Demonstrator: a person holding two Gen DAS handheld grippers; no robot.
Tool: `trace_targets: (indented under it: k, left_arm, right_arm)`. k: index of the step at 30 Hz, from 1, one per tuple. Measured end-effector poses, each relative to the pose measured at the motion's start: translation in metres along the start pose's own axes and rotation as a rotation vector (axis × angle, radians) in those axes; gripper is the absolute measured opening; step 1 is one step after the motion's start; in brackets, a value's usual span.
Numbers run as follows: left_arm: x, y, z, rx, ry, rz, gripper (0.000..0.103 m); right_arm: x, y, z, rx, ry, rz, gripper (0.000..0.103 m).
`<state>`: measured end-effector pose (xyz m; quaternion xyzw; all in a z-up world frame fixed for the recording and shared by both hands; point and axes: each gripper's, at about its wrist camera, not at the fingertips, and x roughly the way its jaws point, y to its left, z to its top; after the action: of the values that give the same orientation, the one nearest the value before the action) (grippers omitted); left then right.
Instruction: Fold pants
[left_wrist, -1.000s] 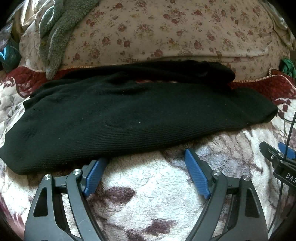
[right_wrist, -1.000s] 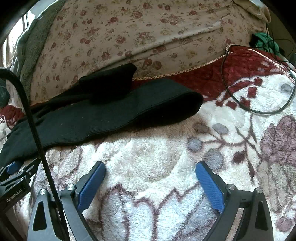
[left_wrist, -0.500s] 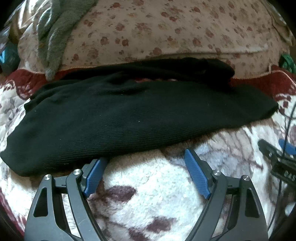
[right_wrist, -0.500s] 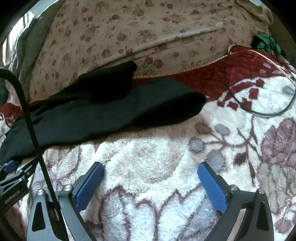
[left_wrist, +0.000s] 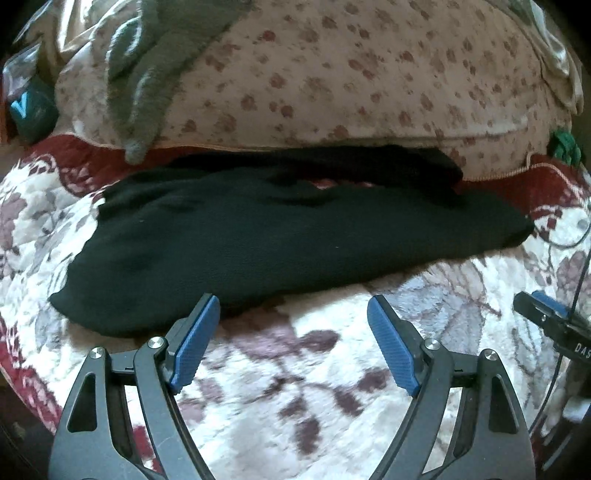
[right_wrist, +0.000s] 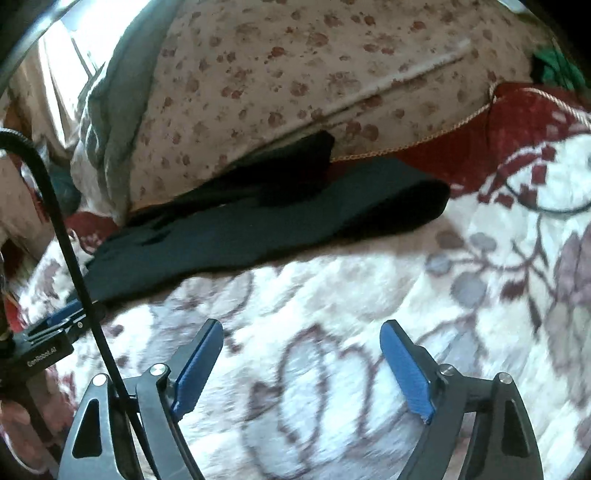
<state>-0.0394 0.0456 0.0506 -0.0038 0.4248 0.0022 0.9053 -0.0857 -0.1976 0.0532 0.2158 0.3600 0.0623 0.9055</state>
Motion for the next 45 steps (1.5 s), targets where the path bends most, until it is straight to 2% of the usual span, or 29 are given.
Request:
trace_targets:
  k: [1, 5, 8, 11, 14, 21, 26, 31, 36, 40, 45]
  left_arm:
    - [-0.003, 0.004, 0.0, -0.01, 0.003, 0.001, 0.083]
    - [-0.014, 0.016, -0.001, -0.017, -0.006, 0.021, 0.083]
    - [-0.022, 0.024, -0.002, -0.023, -0.017, 0.036, 0.083]
    - [-0.028, 0.037, -0.006, -0.056, -0.023, 0.034, 0.083]
    - [-0.032, 0.053, -0.012, -0.092, -0.026, 0.034, 0.083]
    - [-0.03, 0.101, -0.032, -0.211, -0.003, 0.051, 0.083]
    - [-0.017, 0.125, -0.04, -0.335, 0.03, 0.032, 0.083]
    - [0.0, 0.131, -0.04, -0.427, 0.056, 0.002, 0.083]
    - [0.011, 0.127, -0.032, -0.42, 0.043, 0.023, 0.083]
    - [0.022, 0.13, -0.022, -0.441, 0.041, 0.035, 0.083]
    - [0.036, 0.131, -0.009, -0.434, 0.035, 0.058, 0.083]
  right_arm:
    - [0.002, 0.002, 0.001, -0.009, 0.019, -0.018, 0.082]
    - [-0.007, 0.012, 0.0, 0.012, -0.001, 0.012, 0.081]
    - [-0.006, 0.016, 0.002, -0.007, -0.002, -0.008, 0.081]
    - [-0.01, 0.022, 0.003, -0.044, -0.037, -0.018, 0.081]
    - [-0.012, 0.018, 0.005, -0.037, -0.029, -0.031, 0.081]
    - [-0.009, -0.007, 0.007, 0.058, 0.001, -0.053, 0.081]
    - [0.002, -0.025, 0.011, 0.116, 0.016, -0.047, 0.081]
    - [0.024, -0.033, 0.018, 0.166, 0.047, -0.003, 0.081]
    - [0.042, -0.039, 0.03, 0.195, 0.023, 0.02, 0.081]
    - [0.058, -0.037, 0.042, 0.211, 0.03, 0.067, 0.075]
    - [0.084, -0.027, 0.054, 0.183, 0.073, 0.11, 0.073]
